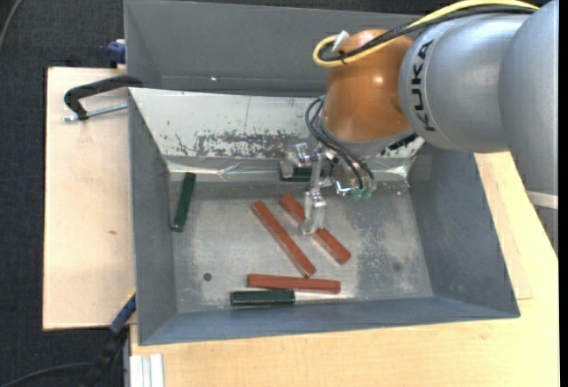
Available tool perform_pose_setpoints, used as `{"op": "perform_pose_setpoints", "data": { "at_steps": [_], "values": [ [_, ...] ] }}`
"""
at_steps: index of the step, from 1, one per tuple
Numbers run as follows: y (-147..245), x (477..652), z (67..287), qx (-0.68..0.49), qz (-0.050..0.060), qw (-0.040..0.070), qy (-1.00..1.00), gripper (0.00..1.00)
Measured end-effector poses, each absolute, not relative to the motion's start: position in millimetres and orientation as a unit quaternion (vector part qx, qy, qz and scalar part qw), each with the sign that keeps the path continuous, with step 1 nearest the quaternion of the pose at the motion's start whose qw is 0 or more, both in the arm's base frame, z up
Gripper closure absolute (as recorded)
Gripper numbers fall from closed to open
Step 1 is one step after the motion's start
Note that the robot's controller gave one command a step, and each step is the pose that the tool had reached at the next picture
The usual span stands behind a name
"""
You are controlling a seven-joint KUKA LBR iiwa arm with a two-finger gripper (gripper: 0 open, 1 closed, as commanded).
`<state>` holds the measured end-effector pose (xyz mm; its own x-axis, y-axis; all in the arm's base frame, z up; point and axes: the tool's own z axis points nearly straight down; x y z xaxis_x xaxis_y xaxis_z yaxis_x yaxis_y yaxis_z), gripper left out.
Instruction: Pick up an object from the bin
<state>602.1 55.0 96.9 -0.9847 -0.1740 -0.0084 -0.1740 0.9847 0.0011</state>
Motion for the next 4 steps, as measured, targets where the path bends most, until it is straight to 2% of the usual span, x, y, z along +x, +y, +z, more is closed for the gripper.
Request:
{"op": "perform_pose_setpoints", "data": {
  "at_steps": [1,2,3,4],
  "values": [
    [25.0,598.8,71.7,-0.045,0.001,0.002,0.999,0.00],
    [33.8,603.8,106.9,-0.024,0.001,0.005,1.000,0.00],
    [33.2,602.8,104.6,-0.024,0.001,0.003,1.000,1.00],
    [33.2,602.8,104.6,-0.024,0.001,0.003,1.000,0.00]
  ]
}}
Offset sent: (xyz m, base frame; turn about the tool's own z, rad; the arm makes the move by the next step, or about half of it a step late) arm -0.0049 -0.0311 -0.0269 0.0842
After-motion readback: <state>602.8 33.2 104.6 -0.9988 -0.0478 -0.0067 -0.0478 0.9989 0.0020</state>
